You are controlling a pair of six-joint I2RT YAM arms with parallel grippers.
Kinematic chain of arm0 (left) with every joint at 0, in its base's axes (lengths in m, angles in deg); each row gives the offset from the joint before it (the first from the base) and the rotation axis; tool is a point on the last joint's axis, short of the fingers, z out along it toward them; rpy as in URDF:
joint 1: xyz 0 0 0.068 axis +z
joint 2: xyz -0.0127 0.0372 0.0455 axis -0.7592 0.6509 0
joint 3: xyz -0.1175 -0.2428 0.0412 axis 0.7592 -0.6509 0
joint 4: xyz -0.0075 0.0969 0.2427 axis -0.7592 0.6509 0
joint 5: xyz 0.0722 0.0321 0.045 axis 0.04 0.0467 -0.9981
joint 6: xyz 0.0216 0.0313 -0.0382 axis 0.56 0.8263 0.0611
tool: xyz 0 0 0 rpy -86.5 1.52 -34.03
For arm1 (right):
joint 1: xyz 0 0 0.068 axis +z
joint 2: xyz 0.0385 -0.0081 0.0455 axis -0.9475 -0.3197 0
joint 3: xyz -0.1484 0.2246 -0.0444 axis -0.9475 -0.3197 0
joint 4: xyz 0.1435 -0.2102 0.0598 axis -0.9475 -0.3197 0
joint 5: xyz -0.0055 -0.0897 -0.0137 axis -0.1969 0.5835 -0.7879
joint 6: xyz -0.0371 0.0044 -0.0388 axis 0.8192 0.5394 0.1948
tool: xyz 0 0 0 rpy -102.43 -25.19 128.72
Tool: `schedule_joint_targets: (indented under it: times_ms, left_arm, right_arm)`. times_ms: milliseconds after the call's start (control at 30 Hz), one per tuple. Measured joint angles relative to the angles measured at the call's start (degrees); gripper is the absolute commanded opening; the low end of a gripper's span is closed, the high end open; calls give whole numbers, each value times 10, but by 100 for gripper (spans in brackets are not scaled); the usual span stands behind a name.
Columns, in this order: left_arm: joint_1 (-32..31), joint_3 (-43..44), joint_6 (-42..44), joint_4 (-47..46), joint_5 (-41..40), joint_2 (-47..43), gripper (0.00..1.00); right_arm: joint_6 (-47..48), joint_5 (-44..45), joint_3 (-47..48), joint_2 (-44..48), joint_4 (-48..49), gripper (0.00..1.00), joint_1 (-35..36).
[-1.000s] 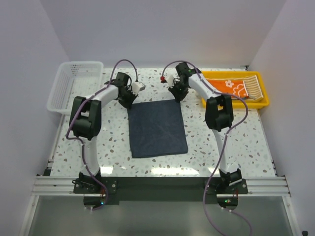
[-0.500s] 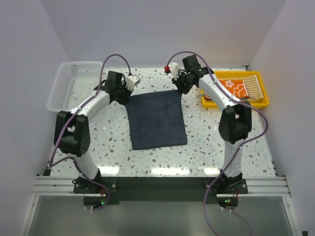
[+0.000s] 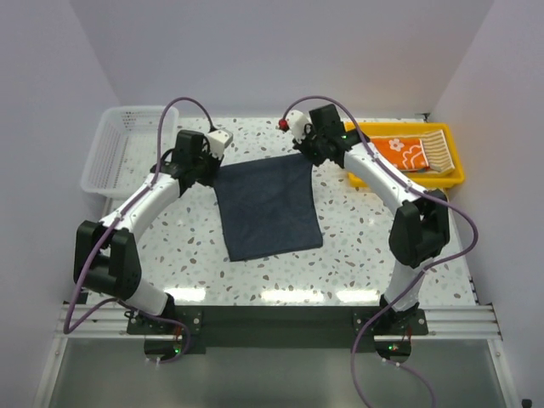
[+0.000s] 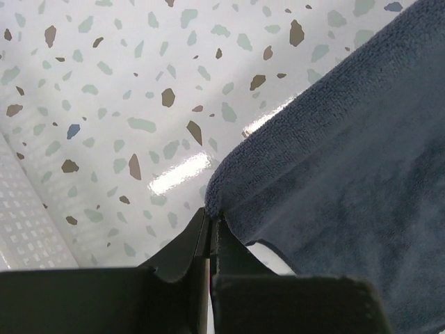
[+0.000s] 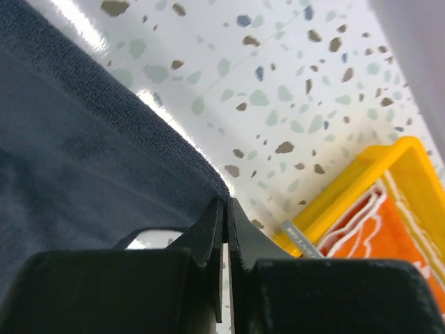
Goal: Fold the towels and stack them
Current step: Fold the towel
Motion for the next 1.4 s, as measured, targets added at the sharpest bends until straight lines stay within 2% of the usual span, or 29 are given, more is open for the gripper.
schedule_joint_targets:
  times_ms: [267,467,1000,1400]
  left_arm:
    - [-2,24,-9,-10,-5,17,0]
    - [-19,24,-14,-9,-5,17,0]
    - [-72,-85,-93,18,-9,-29,0]
    - [-75,-143,-159,30,39,-46,0]
  right_arm:
    - [-2,45,6,7,61,0,1]
    - [-8,54,-47,34,69,2,1]
    - [-77,51,-142,89,35,4,8]
    - [-159,37,-287,107,33,4,15]
